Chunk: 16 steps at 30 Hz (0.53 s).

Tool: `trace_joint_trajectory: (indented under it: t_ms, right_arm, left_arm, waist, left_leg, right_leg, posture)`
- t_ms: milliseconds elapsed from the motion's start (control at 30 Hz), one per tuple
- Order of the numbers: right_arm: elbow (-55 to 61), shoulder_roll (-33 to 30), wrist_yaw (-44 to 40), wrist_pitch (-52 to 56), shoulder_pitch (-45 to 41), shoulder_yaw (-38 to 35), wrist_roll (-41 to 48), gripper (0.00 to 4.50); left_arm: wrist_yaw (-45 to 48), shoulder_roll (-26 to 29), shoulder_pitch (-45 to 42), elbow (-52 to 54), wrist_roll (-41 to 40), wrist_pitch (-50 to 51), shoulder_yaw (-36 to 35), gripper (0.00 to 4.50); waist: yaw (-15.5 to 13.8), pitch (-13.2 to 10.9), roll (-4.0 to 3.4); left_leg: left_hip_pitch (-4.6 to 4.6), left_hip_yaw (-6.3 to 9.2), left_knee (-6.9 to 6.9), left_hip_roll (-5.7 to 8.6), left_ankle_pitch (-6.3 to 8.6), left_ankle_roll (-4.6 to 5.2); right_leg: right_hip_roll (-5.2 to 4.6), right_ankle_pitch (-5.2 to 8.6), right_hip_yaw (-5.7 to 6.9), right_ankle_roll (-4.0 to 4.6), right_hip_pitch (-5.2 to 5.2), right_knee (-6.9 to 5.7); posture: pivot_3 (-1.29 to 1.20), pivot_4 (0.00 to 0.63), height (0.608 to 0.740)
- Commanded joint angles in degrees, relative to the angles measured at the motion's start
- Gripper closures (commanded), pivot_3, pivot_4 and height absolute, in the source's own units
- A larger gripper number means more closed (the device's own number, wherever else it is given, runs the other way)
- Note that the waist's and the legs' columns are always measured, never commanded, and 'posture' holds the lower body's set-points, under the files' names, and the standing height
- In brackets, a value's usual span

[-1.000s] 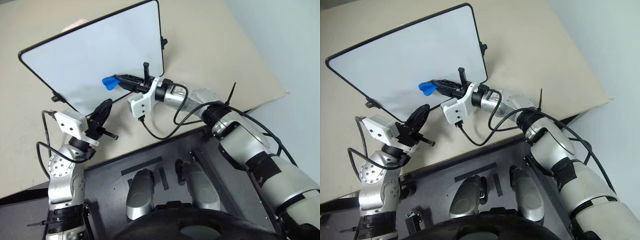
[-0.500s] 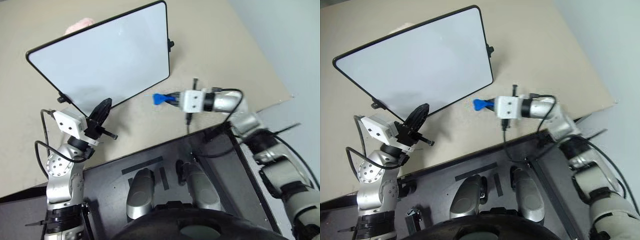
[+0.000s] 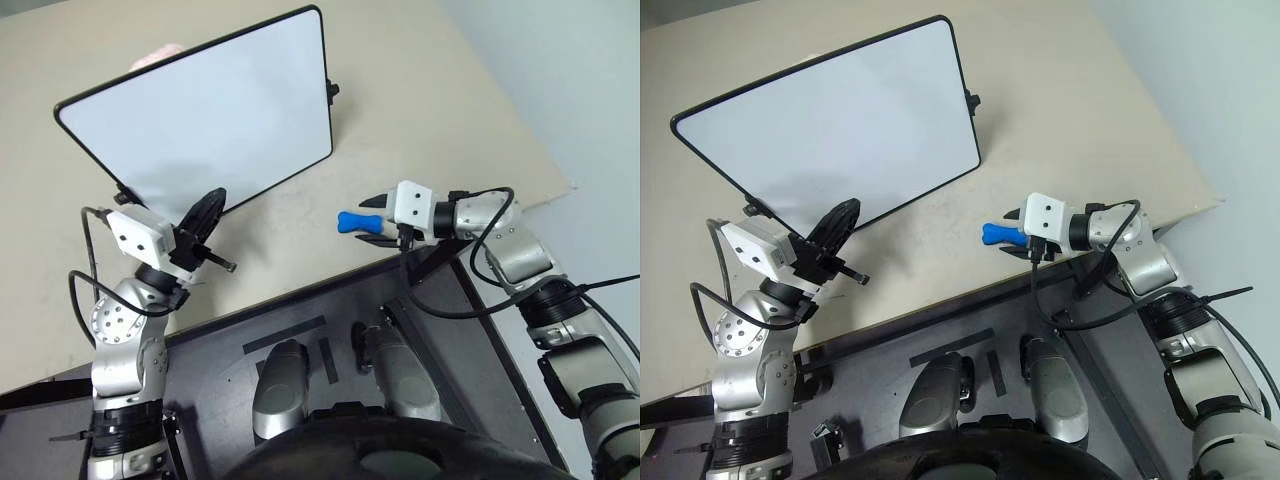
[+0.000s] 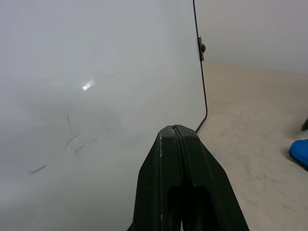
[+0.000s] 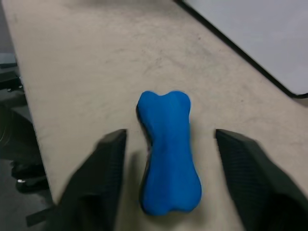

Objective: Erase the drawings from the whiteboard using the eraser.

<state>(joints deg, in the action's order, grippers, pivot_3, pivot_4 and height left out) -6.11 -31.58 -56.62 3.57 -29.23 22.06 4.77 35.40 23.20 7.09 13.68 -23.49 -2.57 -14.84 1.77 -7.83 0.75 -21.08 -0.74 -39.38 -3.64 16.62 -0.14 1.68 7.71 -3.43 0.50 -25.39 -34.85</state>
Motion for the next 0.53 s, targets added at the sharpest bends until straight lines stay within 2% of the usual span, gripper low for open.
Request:
trace_joint_trajectory:
  t_ms: [33, 133, 300, 533]
  right_arm:
    - [3.6, -0.2, 1.5, 0.7, -0.8, -5.4, 1.9, 0.27]
    - [6.3, -0.1, 1.1, 4.1, -0.6, -9.0, 5.5, 0.27]
    - [9.8, -2.2, -0.3, 9.6, 1.6, -14.6, 10.7, 0.27]
    - [11.6, -4.1, -0.1, 11.9, 4.1, -17.8, 12.5, 0.27]
  left_arm:
    - [0.6, 0.6, -1.0, 0.4, -0.9, -0.4, -0.5, 4.50]
    - [1.0, 1.0, -2.1, -0.2, -1.0, -0.2, -0.7, 4.50]
    - [1.8, 0.9, -2.7, -0.7, -0.9, -0.2, -0.1, 4.50]
    - [2.7, 1.8, -3.7, -1.0, -1.3, 0.5, -0.7, 4.50]
  waist:
    - [0.0, 0.0, 0.00]
    - [-0.2, 0.0, 0.00]
    - [-0.3, 0.0, 0.00]
    - [-0.4, 0.0, 0.00]
  left_leg:
    - [0.00, 0.00, 0.00, 0.01, 0.00, 0.00]
    - [-0.01, 0.00, 0.06, 0.03, 0.01, -0.01]
    - [-0.02, 0.00, 0.21, 0.05, 0.02, -0.01]
    - [-0.02, 0.00, 0.25, 0.05, 0.04, -0.02]
  right_leg:
    - [0.00, -0.01, -0.01, 0.02, 0.00, 0.00]
    - [0.00, -0.16, -0.03, 0.32, 0.00, 0.02]
    - [0.00, -0.04, -0.04, 0.31, 0.00, 0.10]
    - [0.00, 0.15, -0.04, 0.28, 0.00, 0.09]
  posture:
    - [0.00, 0.150, 0.740]
    - [0.00, 0.150, 0.740]
    - [0.00, 0.150, 0.740]
    - [0.00, 0.150, 0.740]
